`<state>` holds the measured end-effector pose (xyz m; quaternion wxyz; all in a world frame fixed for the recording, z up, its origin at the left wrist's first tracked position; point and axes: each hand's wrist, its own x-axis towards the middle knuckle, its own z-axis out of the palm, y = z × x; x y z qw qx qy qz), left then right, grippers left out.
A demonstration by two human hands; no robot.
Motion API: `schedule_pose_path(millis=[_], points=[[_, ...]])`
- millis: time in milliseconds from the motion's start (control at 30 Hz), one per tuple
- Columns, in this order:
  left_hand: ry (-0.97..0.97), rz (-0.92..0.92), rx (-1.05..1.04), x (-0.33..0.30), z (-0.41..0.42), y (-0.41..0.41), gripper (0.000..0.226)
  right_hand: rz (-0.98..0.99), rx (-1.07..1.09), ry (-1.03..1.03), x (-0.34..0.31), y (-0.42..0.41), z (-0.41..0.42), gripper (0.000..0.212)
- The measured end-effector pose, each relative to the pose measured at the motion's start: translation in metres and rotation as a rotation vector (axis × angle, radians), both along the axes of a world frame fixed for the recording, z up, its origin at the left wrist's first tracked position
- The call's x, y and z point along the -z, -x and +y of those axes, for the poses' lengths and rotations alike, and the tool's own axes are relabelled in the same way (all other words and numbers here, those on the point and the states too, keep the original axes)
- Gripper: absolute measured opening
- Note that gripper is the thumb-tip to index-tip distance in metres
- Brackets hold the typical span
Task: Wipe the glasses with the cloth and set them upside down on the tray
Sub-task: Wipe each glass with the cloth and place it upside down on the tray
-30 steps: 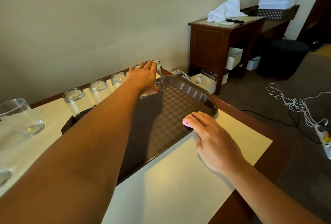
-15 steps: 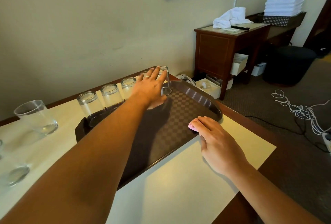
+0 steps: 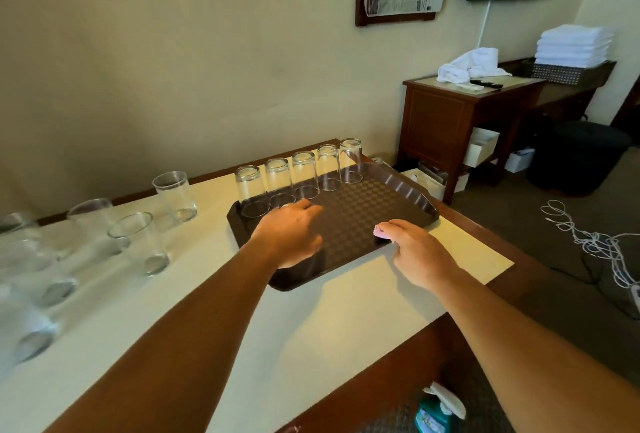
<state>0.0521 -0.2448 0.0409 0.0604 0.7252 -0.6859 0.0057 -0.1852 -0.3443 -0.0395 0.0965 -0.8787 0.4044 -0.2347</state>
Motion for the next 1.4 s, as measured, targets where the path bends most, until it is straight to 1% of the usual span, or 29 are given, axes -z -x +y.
schedule_pose_path(millis=[133, 200, 400, 533, 667, 767, 833, 900, 1000, 1100, 1233, 1400], points=[[-0.011, 0.065, -0.110, 0.011, 0.073, -0.011, 0.053, -0.030, -0.095, -0.027, -0.013, -0.025, 0.043, 0.058], [0.013, 0.107, -0.164, 0.018, 0.113, -0.020, 0.053, -0.051, -0.158, -0.034, -0.016, -0.042, 0.068, 0.060], [0.122, 0.171, -0.340, 0.037, 0.227, -0.059, 0.051, -0.071, -0.358, -0.025, -0.011, -0.105, 0.153, 0.056], [0.205, 0.289, -0.525, 0.052, 0.290, -0.093, 0.051, -0.048, -0.470, -0.045, -0.005, -0.146, 0.195, 0.056], [0.336, 0.413, -0.744, 0.061, 0.330, -0.130, 0.050, -0.027, -0.533, -0.007, 0.005, -0.178, 0.210, 0.055], [0.469, 0.507, -0.879, 0.063, 0.340, -0.149, 0.048, 0.001, -0.517, 0.020, 0.005, -0.192, 0.212, 0.054], [0.553, 0.588, -0.965, 0.064, 0.339, -0.159, 0.049, 0.029, -0.523, 0.022, 0.003, -0.195, 0.212, 0.049], [0.589, 0.650, -1.020, 0.066, 0.335, -0.170, 0.057, 0.009, -0.543, 0.046, 0.000, -0.194, 0.212, 0.042], [0.577, 0.683, -1.071, 0.070, 0.327, -0.186, 0.077, -0.058, -0.552, 0.096, 0.008, -0.194, 0.210, 0.038], [0.540, 0.663, -1.107, 0.072, 0.318, -0.202, 0.086, -0.094, -0.525, 0.063, 0.026, -0.196, 0.210, 0.041], [0.501, 0.657, -1.089, 0.071, 0.302, -0.215, 0.084, -0.126, -0.489, -0.035, 0.033, -0.199, 0.205, 0.043], [0.536, 0.704, -1.084, 0.071, 0.290, -0.222, 0.077, -0.106, -0.480, -0.019, 0.031, -0.196, 0.207, 0.042]])
